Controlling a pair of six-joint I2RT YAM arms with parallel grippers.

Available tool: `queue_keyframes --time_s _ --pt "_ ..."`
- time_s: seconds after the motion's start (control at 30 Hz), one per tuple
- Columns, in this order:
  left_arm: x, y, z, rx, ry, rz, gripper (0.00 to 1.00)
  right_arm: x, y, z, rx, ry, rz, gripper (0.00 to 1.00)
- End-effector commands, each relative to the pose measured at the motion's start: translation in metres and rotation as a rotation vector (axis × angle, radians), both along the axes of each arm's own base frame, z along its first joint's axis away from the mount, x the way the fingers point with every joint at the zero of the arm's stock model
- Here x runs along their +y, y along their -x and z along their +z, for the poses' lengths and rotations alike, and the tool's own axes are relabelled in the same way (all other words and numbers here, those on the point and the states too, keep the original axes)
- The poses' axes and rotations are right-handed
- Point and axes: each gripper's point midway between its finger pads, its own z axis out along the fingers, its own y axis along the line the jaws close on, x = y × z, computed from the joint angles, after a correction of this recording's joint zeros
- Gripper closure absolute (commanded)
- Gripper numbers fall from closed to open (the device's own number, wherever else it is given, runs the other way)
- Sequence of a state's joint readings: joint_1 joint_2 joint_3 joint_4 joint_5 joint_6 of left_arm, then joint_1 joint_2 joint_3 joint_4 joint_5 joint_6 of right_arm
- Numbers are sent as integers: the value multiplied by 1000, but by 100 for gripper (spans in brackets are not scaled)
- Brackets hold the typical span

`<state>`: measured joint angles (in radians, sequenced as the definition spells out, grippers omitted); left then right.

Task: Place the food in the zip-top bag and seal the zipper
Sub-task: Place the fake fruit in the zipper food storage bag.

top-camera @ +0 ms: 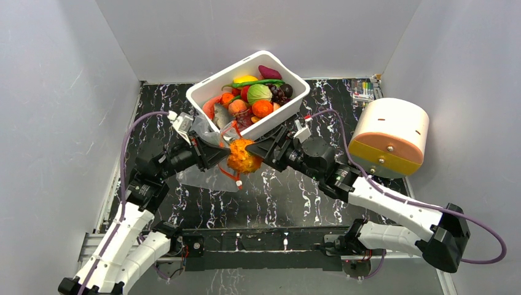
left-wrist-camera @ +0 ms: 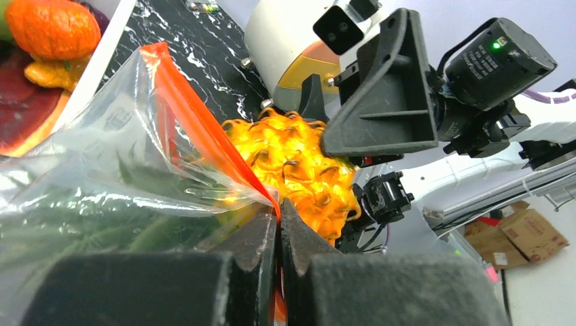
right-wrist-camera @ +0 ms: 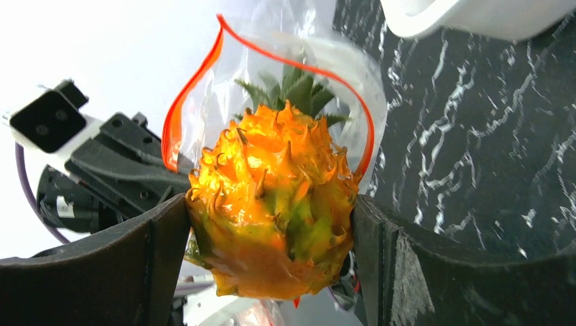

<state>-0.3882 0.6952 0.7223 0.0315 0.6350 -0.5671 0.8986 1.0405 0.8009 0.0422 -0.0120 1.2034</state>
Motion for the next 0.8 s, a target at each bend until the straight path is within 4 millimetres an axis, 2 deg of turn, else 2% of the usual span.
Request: queue_keyframes --time_s 0.0,0.03,0.27,0.43,0.53,0.63,0.77 --pt "-13 32 31 -77 35 -207 100 17 -22 45 -74 -168 -53 52" --pt "-13 30 34 -81 50 -196 100 15 -26 35 -52 -118 -76 50" --pt "-10 20 38 -43 137 -101 100 -3 -25 44 -71 -21 -122 38" --pt "-10 17 44 -37 180 -88 100 -8 -15 53 -87 -9 -91 40" --pt "-10 15 46 -30 183 -75 100 -20 -15 53 -94 34 -124 41" --pt "-9 12 47 -25 174 -62 100 -33 -14 61 -115 29 -164 43" --pt "-12 12 38 -4 163 -82 88 -32 -10 72 -142 19 -139 46"
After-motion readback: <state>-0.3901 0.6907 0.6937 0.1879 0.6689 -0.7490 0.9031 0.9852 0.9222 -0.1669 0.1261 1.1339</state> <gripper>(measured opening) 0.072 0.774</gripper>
